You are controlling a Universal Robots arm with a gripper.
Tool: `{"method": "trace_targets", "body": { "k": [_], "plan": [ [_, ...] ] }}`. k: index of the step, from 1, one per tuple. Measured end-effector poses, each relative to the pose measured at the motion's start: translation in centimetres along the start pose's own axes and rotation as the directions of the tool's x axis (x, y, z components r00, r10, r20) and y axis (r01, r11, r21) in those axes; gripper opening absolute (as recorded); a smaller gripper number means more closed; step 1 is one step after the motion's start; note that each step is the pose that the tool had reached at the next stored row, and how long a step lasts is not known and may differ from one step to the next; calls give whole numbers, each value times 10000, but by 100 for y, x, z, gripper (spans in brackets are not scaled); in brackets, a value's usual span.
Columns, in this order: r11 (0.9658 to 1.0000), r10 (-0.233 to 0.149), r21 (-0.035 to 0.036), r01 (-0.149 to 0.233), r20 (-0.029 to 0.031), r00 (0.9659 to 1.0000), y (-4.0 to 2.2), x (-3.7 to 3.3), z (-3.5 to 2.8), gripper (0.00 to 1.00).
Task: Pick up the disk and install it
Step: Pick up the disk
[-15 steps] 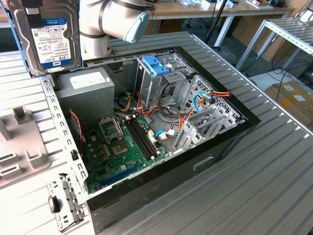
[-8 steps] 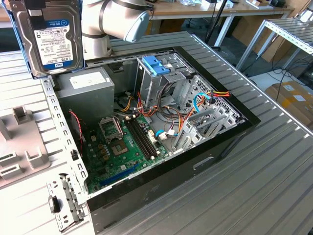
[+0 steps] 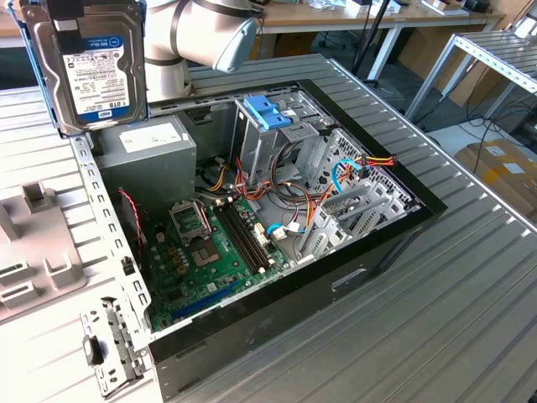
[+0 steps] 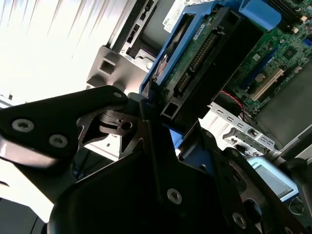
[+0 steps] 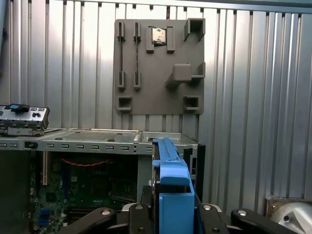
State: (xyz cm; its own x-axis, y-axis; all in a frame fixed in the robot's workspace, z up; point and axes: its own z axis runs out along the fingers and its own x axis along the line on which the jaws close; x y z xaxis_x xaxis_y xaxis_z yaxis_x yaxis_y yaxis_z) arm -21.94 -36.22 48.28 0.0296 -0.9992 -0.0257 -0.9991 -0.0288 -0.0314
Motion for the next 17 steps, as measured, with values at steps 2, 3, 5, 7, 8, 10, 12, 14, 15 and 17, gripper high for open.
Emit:
{"method": "trace_targets", "body": {
  "k": [2,3,5,7,8,10,12,14,15,17],
  "plan": [
    [10000,1,0,-1,0,10000,-5,11,0,37],
    [10000,0,0,0,0,10000,-9,17,0,37],
    [10000,0,0,0,0,10000,-16,31,1,37],
    [10000,0,1,0,0,10000,-26,45,2,37],
    [10000,0,0,0,0,10000,-30,52,2,37],
    [10000,1,0,-1,-1,10000,-38,65,2,37],
    [10000,0,0,0,0,10000,-47,80,3,37],
    [10000,0,1,0,0,10000,-56,95,4,37],
    [10000,0,0,0,-1,10000,-59,102,4,37],
    [10000,-1,0,1,-1,10000,-68,123,4,37]
  ]
}}
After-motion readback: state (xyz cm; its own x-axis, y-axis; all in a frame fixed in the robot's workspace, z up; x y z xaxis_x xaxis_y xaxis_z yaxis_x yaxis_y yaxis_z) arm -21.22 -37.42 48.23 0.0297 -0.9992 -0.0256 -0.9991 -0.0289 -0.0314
